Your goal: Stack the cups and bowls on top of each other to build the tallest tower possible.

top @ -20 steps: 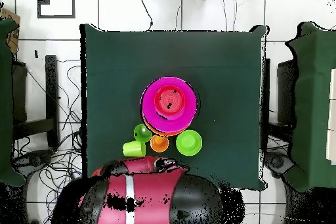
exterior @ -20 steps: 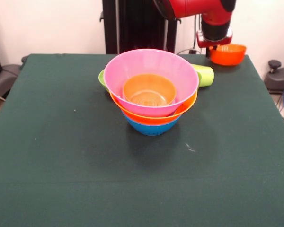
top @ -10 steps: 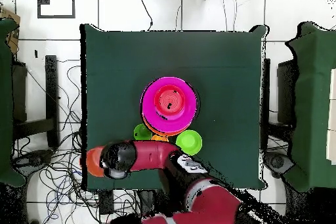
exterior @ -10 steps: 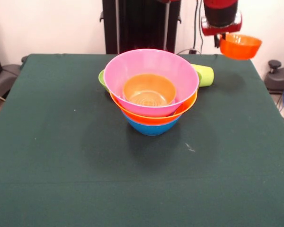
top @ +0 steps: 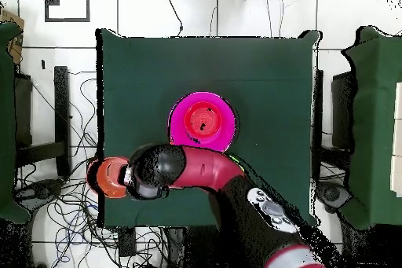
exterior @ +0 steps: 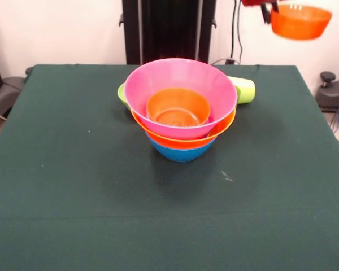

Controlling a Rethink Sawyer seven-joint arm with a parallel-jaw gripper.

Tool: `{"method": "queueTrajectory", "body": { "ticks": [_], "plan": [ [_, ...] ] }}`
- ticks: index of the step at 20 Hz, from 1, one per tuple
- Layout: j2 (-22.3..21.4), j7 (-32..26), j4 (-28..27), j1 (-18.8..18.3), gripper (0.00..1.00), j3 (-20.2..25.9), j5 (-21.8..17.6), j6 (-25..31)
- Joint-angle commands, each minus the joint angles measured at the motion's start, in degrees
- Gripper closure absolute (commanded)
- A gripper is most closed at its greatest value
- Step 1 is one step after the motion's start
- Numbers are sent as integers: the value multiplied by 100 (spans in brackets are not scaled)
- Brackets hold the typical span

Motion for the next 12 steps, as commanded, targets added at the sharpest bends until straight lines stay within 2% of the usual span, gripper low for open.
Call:
{"method": "queueTrajectory", "body": {
  "ticks": [1, 3, 7, 12],
  "plan": [
    [-793, -626, -812, -470, 100, 614, -44, 2342],
    [-695, -945, -1150, -718, 100, 651, -397, 2812],
    [-403, -1520, -1705, -1143, 100, 760, -1014, 3407],
    [59, -2126, -2191, -1599, 100, 948, -1829, 3629]
  ]
}}
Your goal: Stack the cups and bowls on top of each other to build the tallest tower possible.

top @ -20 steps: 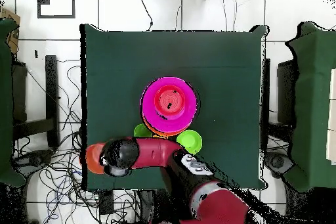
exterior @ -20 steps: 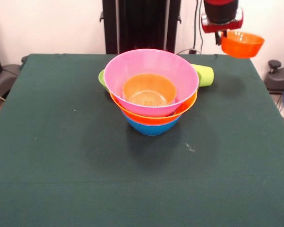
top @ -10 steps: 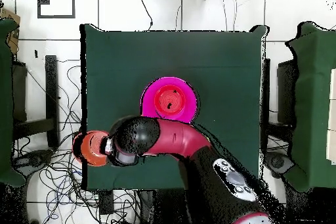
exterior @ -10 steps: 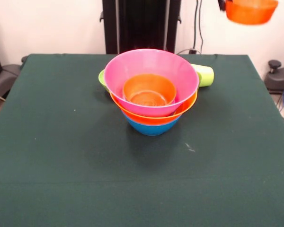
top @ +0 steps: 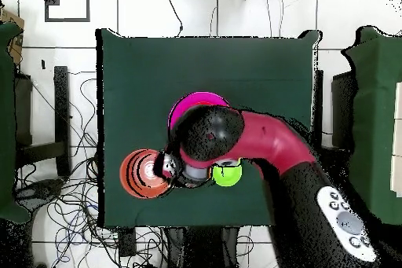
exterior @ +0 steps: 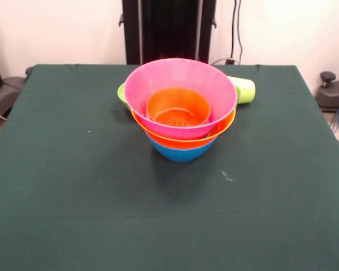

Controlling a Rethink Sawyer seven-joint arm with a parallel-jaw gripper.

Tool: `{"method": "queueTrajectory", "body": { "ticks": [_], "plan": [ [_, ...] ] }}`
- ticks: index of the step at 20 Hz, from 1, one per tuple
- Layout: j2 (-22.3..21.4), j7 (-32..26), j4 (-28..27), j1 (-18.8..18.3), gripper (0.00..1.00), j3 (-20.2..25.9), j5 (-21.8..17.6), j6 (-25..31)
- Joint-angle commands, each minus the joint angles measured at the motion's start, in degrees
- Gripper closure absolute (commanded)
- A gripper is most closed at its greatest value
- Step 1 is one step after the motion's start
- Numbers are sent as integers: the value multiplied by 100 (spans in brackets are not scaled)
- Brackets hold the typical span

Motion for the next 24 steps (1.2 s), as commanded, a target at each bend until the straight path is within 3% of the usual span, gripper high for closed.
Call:
{"method": "queueTrajectory", "body": {
  "ticks": [1, 7, 10, 16, 24],
  "plan": [
    [653, -2150, -912, -464, 100, 431, -1158, 595],
    [1365, -2258, -1411, -559, 100, 451, -2124, 178],
    [1633, -2229, -1499, -591, 100, 463, -2382, -17],
    [1857, -2120, -1560, -617, 100, 524, -2753, -152],
    [1983, -1764, -1532, -614, 100, 655, -2937, -361]
  ]
}}
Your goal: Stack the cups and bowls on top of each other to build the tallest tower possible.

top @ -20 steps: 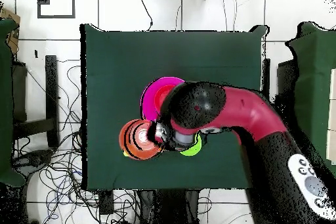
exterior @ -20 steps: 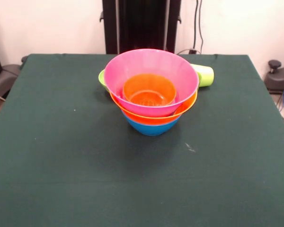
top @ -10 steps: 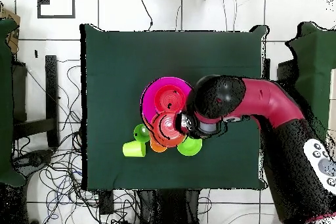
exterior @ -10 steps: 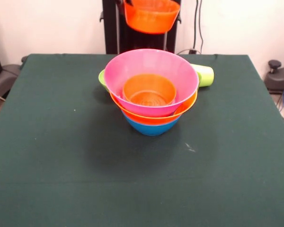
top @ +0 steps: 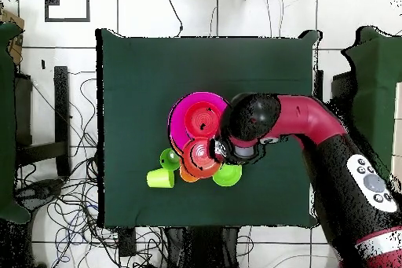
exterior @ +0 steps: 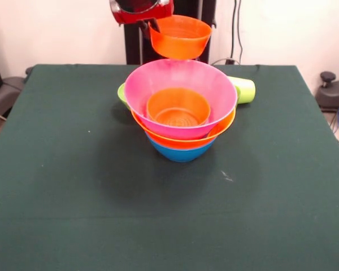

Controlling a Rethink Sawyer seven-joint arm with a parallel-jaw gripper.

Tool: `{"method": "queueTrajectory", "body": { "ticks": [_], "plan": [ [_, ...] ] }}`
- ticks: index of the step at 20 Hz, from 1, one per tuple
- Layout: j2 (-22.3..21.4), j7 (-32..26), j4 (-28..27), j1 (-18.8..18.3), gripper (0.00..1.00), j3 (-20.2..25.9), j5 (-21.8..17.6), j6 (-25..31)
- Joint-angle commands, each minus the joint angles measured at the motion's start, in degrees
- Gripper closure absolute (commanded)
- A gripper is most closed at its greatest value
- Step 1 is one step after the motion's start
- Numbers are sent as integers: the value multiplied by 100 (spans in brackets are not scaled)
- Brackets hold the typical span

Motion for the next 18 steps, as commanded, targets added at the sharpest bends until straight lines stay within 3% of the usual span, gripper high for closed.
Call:
{"method": "queueTrajectory", "body": {
  "ticks": [1, 9, 13, 18],
  "plan": [
    [364, -1316, -255, 136, 100, 269, -556, -661],
    [441, -1192, -472, 201, 100, 251, -851, -768],
    [334, -1247, -767, 237, 100, 331, -676, -296],
    [566, -1186, -1140, 365, 100, 287, -722, -277]
  ]
}}
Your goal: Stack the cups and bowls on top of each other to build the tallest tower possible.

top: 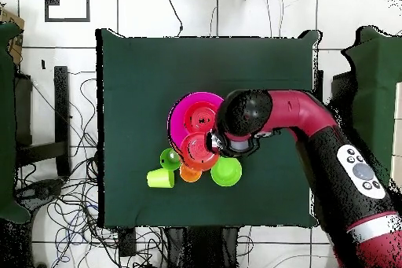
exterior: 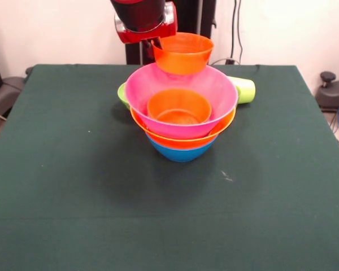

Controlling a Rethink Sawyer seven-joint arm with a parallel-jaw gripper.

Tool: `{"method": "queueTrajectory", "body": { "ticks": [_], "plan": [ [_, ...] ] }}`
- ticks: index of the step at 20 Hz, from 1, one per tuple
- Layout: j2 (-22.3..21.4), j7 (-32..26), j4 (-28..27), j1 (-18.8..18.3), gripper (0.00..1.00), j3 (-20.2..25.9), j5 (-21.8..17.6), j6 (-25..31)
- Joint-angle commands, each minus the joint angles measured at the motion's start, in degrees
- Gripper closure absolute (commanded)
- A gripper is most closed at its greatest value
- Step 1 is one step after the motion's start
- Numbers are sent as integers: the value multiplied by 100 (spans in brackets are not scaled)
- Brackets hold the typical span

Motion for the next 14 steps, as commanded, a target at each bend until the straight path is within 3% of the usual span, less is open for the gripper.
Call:
{"method": "queueTrajectory", "body": {
  "ticks": [1, 14],
  "plan": [
    [324, -1161, -963, 373, 100, 97, -409, -56],
    [612, -1096, -1572, 701, 100, -52, -393, 195]
  ]
}}
